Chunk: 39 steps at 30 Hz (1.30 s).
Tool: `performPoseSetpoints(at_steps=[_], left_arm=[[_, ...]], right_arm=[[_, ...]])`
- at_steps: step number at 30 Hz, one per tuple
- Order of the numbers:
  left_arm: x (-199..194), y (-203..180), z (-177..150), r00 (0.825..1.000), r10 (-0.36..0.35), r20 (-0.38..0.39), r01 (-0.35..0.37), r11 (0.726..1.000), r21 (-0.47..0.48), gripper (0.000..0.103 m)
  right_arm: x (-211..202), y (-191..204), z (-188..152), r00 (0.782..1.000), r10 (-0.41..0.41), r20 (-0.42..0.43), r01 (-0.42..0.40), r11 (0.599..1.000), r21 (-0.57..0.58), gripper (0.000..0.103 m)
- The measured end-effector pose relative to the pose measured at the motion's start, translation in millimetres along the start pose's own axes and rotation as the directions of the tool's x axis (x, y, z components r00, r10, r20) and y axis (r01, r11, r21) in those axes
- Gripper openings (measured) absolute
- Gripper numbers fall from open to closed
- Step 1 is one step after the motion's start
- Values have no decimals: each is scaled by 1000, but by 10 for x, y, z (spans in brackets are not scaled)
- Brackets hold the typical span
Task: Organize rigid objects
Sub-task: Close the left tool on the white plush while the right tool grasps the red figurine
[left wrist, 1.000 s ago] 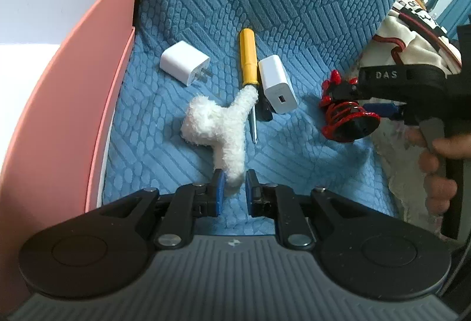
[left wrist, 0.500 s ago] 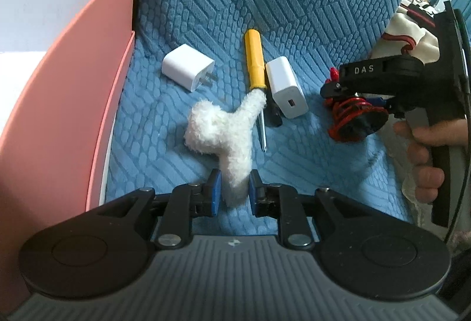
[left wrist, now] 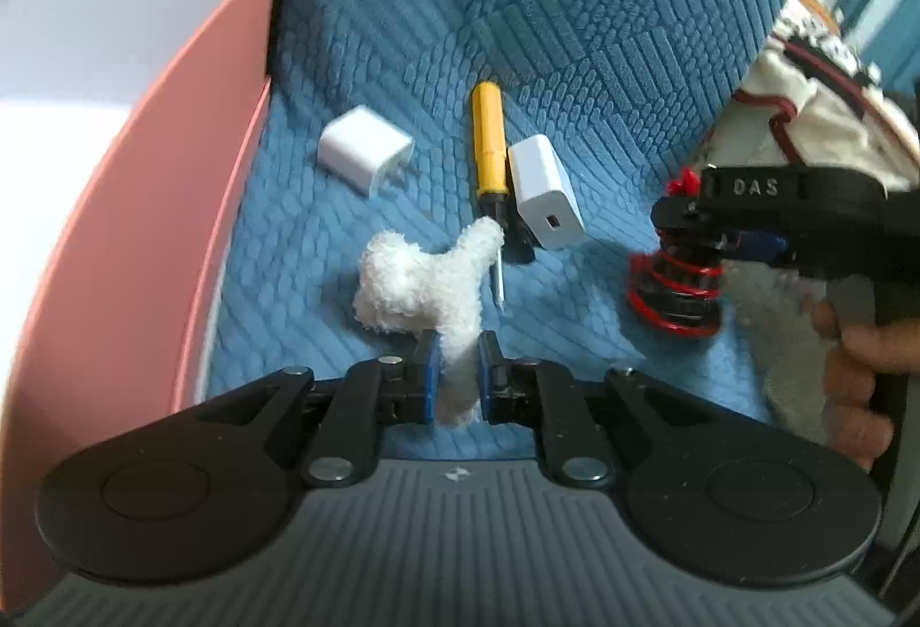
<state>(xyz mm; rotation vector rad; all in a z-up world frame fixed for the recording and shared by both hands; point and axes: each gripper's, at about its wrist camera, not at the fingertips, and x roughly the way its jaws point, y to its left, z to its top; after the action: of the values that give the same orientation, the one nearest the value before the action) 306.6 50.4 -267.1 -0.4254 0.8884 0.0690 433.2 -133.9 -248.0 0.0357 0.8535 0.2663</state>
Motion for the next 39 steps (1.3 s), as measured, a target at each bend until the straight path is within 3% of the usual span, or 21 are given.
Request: performPoseSetpoints(at_steps=[3,8,20,26,33,35,37,39], left_arm=[[-35,28,-69,1000,-1,-13,0,999,-41,16],[-187,-40,-135,1000,15,5,-15,1000,-9,16],[-492,-110,-523,998,35,-51,-32,998,52,16],[-648,-80,-706,994,17,-106,-14,999,30,16],[-678,-127,-777,993,39,-108,-33,998,58,17],[-651,-138,-754,993,67,-97,-60,996,72,25],[-611,-153,-715,993,79,-90,-71,993,89,49],[-601,-185,-675,994,86,-60,-79,991,109,54]], right_arm=[[-108,-6,-55,1000,-10,10,10,1000,1,60],[-268,71,-241,1000,-4,7,4,1000,14,60],[-843,353,-658,999,17,42,-15,999,-33,60],[-1027,380,-889,999,39,4,-39,999,-22,60],[-1043,390,-1045,998,35,-50,-35,999,-11,60],[-1016,379,-1043,998,18,-60,-19,1000,-8,60],[-990,360,-1047,997,9,-70,-9,1000,1,61],[-957,323,-1054,997,17,-79,-15,1000,27,60]])
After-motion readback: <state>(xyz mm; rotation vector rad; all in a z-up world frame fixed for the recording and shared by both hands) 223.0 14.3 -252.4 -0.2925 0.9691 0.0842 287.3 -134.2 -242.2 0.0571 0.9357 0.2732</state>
